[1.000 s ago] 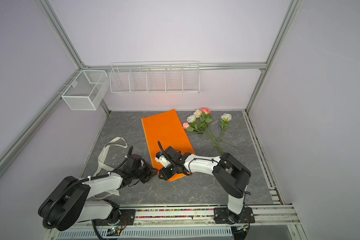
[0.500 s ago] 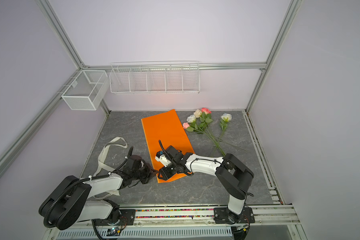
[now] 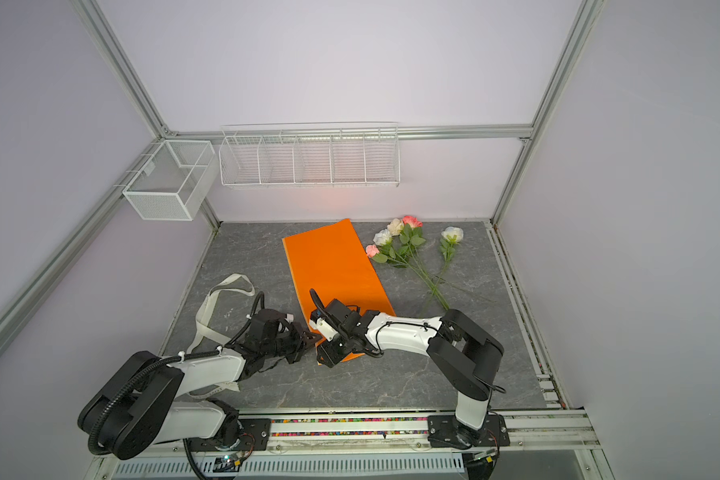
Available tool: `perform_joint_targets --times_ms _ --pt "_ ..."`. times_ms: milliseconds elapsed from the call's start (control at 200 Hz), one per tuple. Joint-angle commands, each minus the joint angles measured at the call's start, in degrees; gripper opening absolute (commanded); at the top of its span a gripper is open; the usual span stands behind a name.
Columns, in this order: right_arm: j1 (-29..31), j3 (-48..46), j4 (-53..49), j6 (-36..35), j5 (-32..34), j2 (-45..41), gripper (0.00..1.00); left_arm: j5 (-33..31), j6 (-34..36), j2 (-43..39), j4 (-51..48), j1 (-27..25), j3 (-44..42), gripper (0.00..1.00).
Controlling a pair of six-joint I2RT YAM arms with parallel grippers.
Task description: Tie the bouquet of fake flowers
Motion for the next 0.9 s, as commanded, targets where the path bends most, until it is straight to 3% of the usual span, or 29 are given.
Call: perform_joint_targets --times_ms 0,140,400,895 --pt "0.0 1.2 -1.5 0.4 2.1 0.9 0.5 0.6 0.3 0.0 1.8 -0.2 -0.8 0.05" --pt "0.0 1.1 -1.8 0.3 3.0 0.5 0.46 0.6 0.2 0.0 1.8 -0.3 -0.9 0.01" --pt "-0.1 0.8 -2.3 1.3 6.0 -0.4 0.29 0.5 0.3 -0.5 2.0 -0.3 -1.1 0.0" --pt "-1.2 0.0 -1.2 1.6 1.9 -3.0 0.38 -2.3 2.7 -2.3 -4.9 -0.3 -0.7 0.0"
